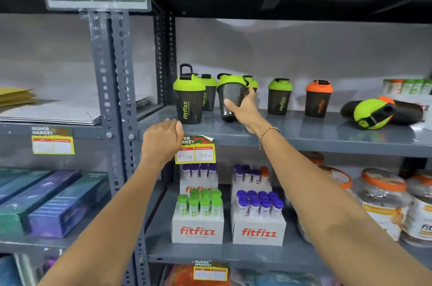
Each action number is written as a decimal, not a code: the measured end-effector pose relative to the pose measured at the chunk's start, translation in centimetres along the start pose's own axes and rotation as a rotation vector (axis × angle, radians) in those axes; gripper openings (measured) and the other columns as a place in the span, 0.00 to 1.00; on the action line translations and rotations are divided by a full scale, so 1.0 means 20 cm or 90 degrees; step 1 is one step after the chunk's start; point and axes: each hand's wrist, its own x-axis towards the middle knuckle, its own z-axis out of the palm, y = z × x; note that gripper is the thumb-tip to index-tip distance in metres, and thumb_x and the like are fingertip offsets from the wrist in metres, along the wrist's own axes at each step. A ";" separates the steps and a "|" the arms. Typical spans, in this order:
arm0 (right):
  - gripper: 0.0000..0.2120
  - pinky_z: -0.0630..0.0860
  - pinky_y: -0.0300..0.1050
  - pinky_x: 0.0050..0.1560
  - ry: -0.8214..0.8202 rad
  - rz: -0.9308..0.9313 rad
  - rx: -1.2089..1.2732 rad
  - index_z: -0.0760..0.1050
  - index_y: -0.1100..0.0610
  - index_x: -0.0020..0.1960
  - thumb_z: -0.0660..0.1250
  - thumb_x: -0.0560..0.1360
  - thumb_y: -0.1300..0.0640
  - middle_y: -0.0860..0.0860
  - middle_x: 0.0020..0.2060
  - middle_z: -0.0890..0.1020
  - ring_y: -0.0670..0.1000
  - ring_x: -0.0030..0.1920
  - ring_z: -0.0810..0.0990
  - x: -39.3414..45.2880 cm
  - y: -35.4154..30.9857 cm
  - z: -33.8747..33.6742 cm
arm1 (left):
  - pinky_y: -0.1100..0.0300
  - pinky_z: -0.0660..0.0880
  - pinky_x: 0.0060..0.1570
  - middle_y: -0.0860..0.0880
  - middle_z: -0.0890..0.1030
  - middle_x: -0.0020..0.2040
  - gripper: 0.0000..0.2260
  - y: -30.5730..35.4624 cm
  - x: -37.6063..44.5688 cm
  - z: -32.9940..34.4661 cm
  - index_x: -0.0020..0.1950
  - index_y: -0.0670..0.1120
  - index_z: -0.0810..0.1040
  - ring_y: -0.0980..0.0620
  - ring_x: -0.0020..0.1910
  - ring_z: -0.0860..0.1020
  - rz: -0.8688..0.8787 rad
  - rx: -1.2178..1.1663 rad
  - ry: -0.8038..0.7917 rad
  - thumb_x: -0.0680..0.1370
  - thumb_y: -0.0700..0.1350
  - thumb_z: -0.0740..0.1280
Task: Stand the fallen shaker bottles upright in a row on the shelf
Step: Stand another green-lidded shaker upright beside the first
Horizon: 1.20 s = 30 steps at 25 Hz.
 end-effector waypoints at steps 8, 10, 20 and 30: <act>0.54 0.56 0.48 0.73 -0.090 0.079 -0.042 0.32 0.60 0.76 0.73 0.71 0.59 0.56 0.77 0.55 0.55 0.76 0.55 0.00 0.01 0.02 | 0.55 0.74 0.31 0.44 0.84 0.36 0.22 -0.03 -0.01 0.09 0.40 0.41 0.84 0.44 0.34 0.82 -0.028 -0.044 0.046 0.78 0.45 0.52; 0.51 0.58 0.46 0.72 -0.091 0.080 -0.025 0.36 0.62 0.76 0.73 0.71 0.62 0.56 0.75 0.60 0.54 0.74 0.59 0.00 0.00 0.02 | 0.55 0.74 0.31 0.44 0.85 0.36 0.22 -0.03 -0.01 0.09 0.41 0.40 0.84 0.44 0.34 0.82 -0.027 -0.046 0.055 0.78 0.45 0.52; 0.53 0.60 0.56 0.74 -0.124 0.114 0.112 0.35 0.56 0.77 0.71 0.69 0.72 0.59 0.75 0.61 0.57 0.74 0.62 0.03 0.03 -0.05 | 0.55 0.74 0.32 0.44 0.84 0.35 0.21 -0.04 -0.01 0.10 0.40 0.40 0.84 0.44 0.33 0.82 -0.016 -0.054 0.076 0.78 0.44 0.53; 0.51 0.66 0.55 0.71 -0.085 0.090 0.026 0.46 0.57 0.74 0.78 0.64 0.65 0.60 0.73 0.61 0.57 0.71 0.65 0.02 0.04 -0.06 | 0.55 0.75 0.34 0.44 0.85 0.36 0.22 -0.03 -0.02 0.08 0.41 0.39 0.84 0.44 0.34 0.82 -0.027 -0.070 0.068 0.79 0.45 0.52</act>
